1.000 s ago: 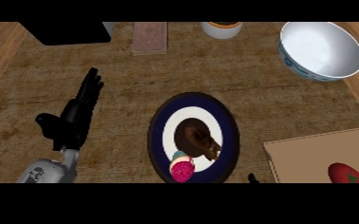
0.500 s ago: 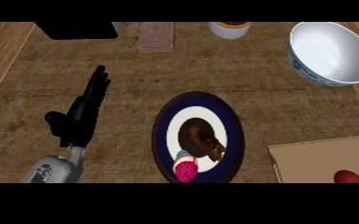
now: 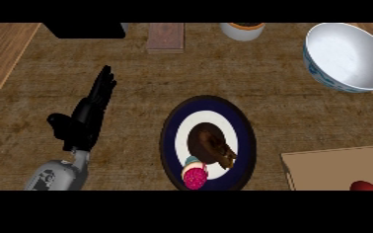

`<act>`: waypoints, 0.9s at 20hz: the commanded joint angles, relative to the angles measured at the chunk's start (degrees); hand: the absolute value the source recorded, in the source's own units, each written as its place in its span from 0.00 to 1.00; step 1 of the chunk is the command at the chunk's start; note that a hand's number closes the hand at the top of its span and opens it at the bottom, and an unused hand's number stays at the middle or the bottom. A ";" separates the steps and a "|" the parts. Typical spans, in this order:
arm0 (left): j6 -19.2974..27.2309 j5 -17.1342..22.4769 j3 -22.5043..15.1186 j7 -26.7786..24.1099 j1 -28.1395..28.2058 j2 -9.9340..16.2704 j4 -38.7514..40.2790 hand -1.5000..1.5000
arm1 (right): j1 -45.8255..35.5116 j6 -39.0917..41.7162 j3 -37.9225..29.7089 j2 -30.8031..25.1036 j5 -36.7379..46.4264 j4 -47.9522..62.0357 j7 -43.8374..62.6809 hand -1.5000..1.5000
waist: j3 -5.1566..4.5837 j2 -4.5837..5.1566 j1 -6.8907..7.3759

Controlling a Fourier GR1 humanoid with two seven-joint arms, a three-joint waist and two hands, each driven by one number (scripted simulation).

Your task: Pick the cupcake from the plate and place it in the bowl

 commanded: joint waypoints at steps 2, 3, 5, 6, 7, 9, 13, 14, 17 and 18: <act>1.57 -2.10 0.11 3.34 0.18 -1.57 -3.36 0.50 | -4.01 -0.06 -1.54 0.09 -6.76 8.35 -10.96 0.00 | 0.09 -0.10 0.01; -2.34 -0.55 2.34 0.56 0.14 0.25 -0.26 0.50 | -3.65 1.20 -2.82 0.09 -5.50 6.35 -10.83 0.00 | 0.05 -0.04 -0.04; -0.15 -3.31 0.29 -0.11 -1.04 -3.42 2.20 0.50 | -4.41 3.66 -4.03 0.09 -7.70 8.07 -12.42 0.00 | 0.06 -0.03 -0.18; -2.45 -1.57 2.39 -3.33 -1.50 -2.82 5.58 0.50 | -3.91 7.07 -5.28 0.09 -8.17 9.69 -15.25 0.00 | 0.06 -0.01 -0.43; -0.36 -2.54 0.92 1.04 0.10 -2.78 0.05 0.50 | -4.64 5.66 -3.00 0.09 -8.27 8.27 -14.86 0.00 | 0.08 -0.11 -0.04; -1.13 -3.05 0.33 1.29 0.97 -2.14 -1.05 0.50 | -4.78 3.62 0.60 0.09 -7.66 7.75 -15.96 0.00 | 0.10 -0.16 -0.02; -1.90 -2.95 2.20 1.10 0.78 -1.99 -1.12 0.50 | -5.35 6.12 0.56 0.09 -11.09 9.57 -19.29 0.00 | 0.09 -0.10 -0.10; -1.88 -3.25 1.79 -0.76 1.68 -3.24 1.19 0.50 | -7.03 8.79 -1.28 0.09 -11.17 8.75 -17.72 0.00 | 0.06 -0.04 -0.08; -2.74 -3.42 2.31 0.03 1.64 -2.91 -0.14 0.50 | -8.58 13.63 -4.66 0.09 -11.96 11.99 -18.35 0.00 | 0.06 -0.04 0.09; -3.28 -3.44 3.04 1.52 -0.91 -2.58 1.64 0.50 | -9.24 12.17 -2.36 0.09 -15.33 14.55 -21.36 0.00 | 0.10 -0.01 -0.20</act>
